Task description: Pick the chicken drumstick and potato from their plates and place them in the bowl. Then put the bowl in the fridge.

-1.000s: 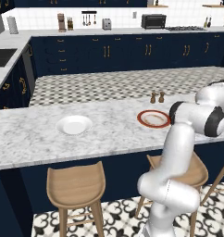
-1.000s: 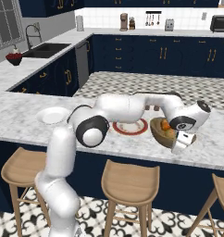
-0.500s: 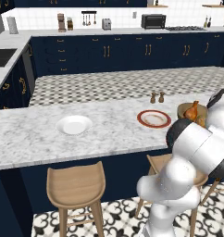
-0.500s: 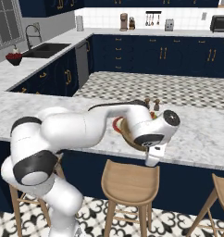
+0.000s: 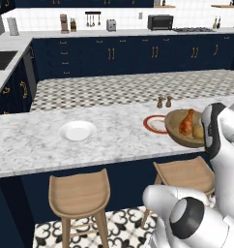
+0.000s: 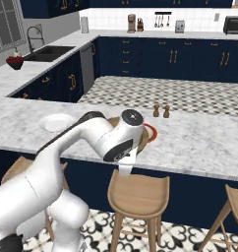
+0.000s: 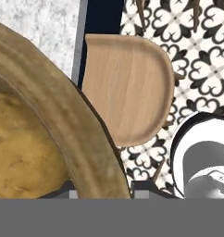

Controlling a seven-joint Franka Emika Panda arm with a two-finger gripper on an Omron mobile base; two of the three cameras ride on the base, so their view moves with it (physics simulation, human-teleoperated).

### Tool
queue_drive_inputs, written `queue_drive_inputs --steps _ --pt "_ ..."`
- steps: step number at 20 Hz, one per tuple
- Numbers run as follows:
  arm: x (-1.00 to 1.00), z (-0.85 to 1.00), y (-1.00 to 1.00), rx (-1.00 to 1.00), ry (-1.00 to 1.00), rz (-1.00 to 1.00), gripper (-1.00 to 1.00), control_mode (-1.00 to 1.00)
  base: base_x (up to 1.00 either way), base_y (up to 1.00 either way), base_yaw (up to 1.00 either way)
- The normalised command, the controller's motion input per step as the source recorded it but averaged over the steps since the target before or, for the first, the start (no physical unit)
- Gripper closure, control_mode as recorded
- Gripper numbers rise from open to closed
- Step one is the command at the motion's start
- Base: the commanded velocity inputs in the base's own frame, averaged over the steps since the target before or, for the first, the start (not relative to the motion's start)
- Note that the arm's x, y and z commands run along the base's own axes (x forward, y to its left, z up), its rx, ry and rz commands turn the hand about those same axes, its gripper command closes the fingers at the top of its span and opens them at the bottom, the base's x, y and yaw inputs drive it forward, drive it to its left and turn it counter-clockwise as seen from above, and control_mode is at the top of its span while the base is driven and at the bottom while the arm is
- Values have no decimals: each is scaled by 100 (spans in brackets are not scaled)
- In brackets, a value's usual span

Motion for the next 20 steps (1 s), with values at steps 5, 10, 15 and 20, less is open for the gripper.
queue_drive_inputs --steps 5,10,15,20 --pt "-69 30 97 -6 0 13 100 -100 0 0 0" --pt "-22 25 66 -11 3 11 100 -100 0 0 0" --pt "-3 5 73 -6 12 6 100 -100 0 0 0" --pt "-13 -6 22 3 7 13 100 -100 0 0 0"
